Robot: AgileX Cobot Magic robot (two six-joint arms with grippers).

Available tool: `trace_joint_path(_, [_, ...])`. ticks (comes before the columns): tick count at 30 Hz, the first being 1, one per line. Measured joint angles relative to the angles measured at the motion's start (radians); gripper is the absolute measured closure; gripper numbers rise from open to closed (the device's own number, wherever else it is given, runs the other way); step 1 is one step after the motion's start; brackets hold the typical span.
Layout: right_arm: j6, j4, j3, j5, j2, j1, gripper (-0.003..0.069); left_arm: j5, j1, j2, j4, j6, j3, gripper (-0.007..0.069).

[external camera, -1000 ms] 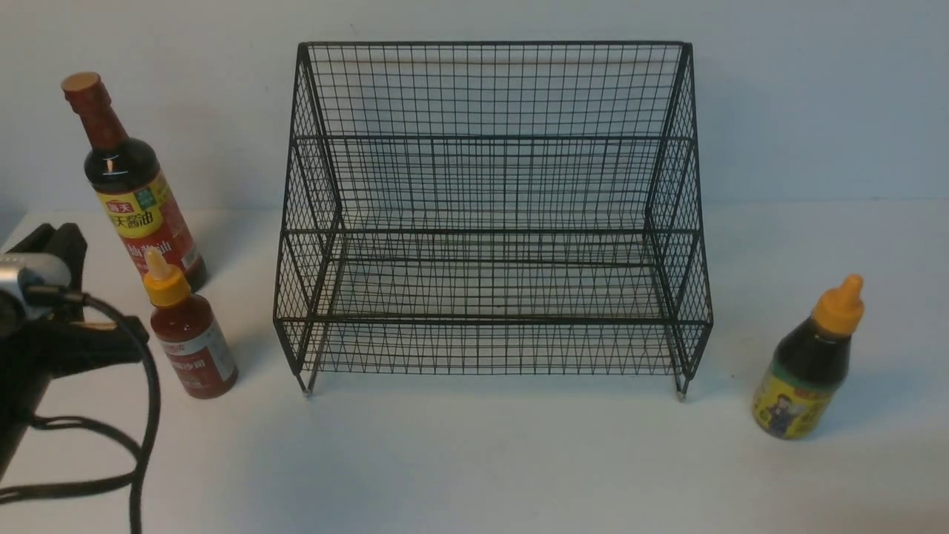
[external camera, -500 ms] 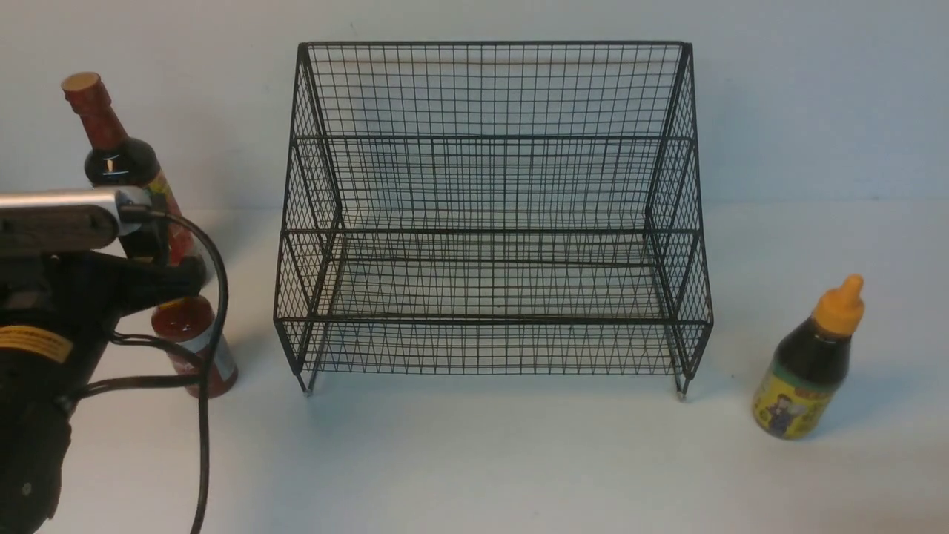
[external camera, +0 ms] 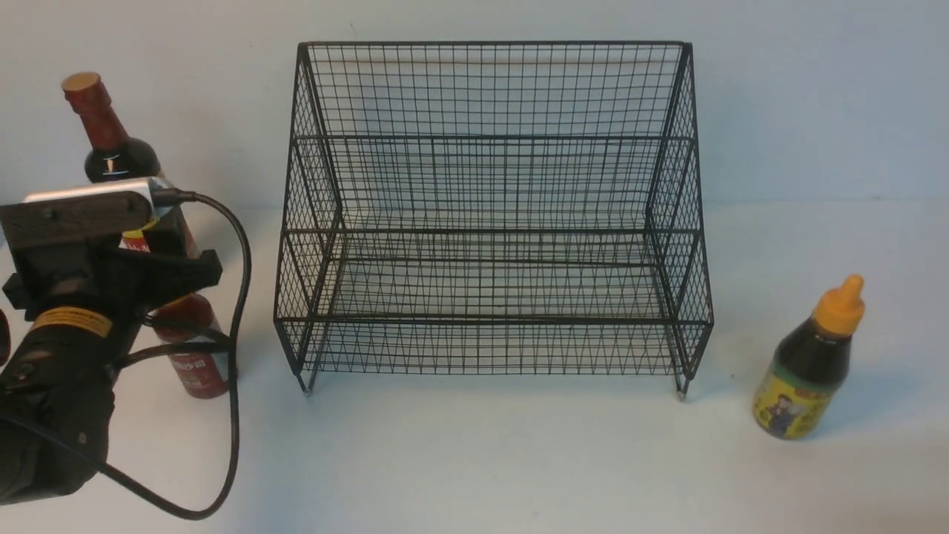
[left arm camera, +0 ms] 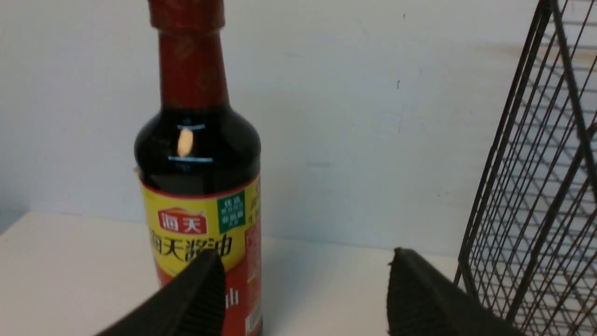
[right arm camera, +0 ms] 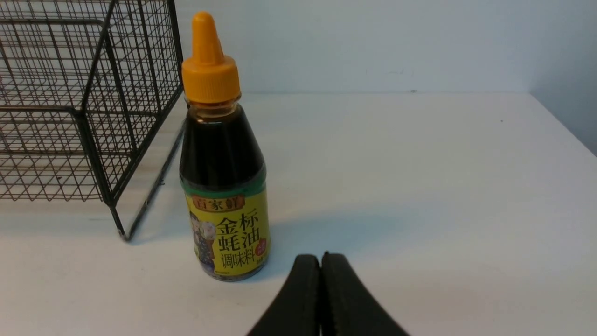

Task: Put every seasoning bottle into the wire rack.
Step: Use the left arm to grab the condiment bottle closest to it, then use the left arm to put the condiment bottle back on the shelf

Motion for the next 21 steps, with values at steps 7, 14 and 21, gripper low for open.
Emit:
trace_joint_path(7, [0.000, 0.000, 0.000, 0.000, 0.000, 0.000, 0.0669, 0.015, 0.000, 0.084, 0.005, 0.000, 0.000, 0.0280])
trace_joint_path(14, [0.000, -0.001, 0.000, 0.000, 0.000, 0.000, 0.0669, 0.072, 0.000, 0.027, 0.052, 0.092, 0.002, 0.0370])
trace_joint_path(21, [0.000, -0.001, 0.000, 0.000, 0.000, 0.000, 0.0669, 0.317, 0.000, -0.254, 0.057, 0.163, -0.020, 0.0370])
